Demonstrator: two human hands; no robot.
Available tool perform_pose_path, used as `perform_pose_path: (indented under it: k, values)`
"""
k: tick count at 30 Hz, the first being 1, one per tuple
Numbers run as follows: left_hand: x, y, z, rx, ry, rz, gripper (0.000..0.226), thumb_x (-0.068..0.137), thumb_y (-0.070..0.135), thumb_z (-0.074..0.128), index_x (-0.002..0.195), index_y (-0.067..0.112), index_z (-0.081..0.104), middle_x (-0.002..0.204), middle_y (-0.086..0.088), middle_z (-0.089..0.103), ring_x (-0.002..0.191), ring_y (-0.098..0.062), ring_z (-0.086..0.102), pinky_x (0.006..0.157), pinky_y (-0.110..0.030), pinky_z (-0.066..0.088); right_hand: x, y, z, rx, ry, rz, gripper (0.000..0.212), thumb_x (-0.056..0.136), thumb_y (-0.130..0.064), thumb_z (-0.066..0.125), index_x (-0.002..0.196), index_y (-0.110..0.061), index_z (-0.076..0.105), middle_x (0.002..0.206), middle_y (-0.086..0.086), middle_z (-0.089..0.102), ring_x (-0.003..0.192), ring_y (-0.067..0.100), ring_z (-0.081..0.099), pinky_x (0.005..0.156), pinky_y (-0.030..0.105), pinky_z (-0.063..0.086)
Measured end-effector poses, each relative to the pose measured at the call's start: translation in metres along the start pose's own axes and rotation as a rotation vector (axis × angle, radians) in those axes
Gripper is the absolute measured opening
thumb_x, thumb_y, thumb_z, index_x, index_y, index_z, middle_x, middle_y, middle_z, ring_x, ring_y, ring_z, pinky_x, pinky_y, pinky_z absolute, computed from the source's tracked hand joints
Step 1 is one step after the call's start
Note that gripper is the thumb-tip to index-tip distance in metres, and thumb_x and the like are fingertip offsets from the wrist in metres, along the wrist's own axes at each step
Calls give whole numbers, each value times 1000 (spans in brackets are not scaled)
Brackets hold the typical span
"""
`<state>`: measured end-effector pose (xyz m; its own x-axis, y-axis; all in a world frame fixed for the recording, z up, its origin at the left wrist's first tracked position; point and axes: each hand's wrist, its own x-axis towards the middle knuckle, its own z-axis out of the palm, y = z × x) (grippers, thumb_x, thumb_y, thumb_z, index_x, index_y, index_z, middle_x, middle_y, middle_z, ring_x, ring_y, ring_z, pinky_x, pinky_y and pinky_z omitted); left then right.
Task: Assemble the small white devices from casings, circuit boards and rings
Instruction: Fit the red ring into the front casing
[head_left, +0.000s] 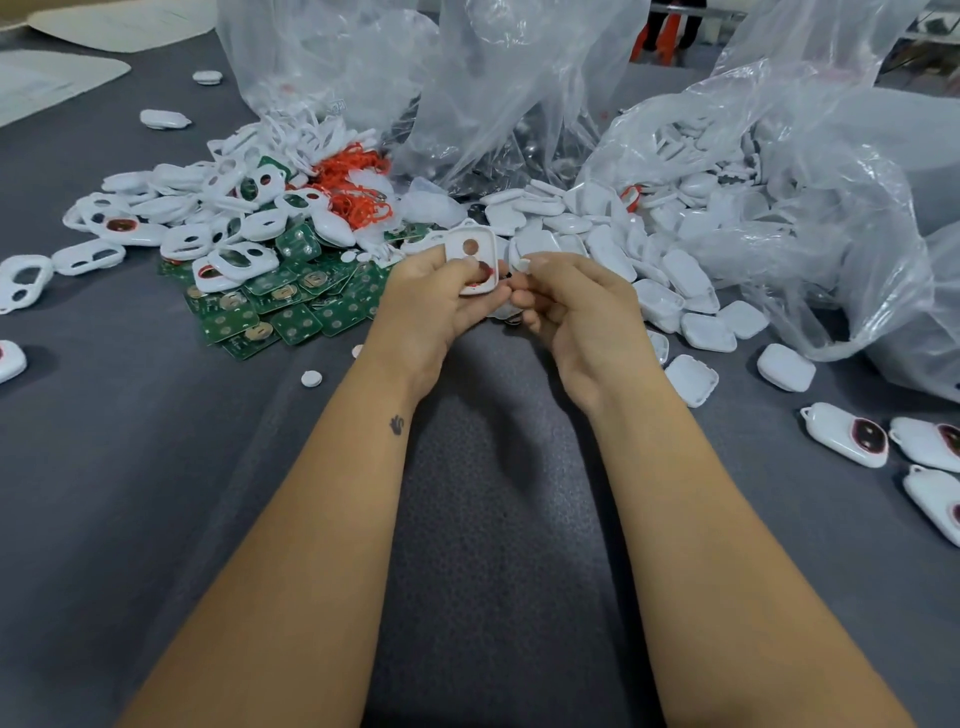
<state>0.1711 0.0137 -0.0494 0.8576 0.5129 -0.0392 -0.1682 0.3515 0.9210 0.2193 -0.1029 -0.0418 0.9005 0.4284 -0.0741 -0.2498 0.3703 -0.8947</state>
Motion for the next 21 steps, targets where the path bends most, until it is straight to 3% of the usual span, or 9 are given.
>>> perform_pose_path:
  k: [7, 13, 21]
  values:
    - [0, 0, 0, -8, 28, -19, 20, 99, 6, 50, 85, 3, 64, 65, -1, 67, 65, -14, 72, 66, -22, 58, 2, -3, -4, 256, -56, 77, 14, 94, -3, 53, 88, -3, 65, 67, 7, 70, 60, 9, 66, 58, 16, 53]
    - [0, -1, 0, 10, 1, -20, 22, 99, 5, 49, 82, 3, 64, 66, -2, 65, 67, -16, 72, 66, -21, 58, 3, -1, -5, 181, -88, -15, 23, 89, 12, 53, 95, -5, 67, 69, 5, 66, 64, 13, 66, 64, 18, 53]
    - [-1, -1, 1, 67, -26, -9, 21, 99, 4, 49, 84, 3, 65, 72, -4, 66, 66, -14, 71, 63, -20, 56, 2, -2, -2, 131, -78, -42, 15, 90, 7, 56, 89, -4, 66, 70, 6, 70, 63, 13, 66, 62, 19, 54]
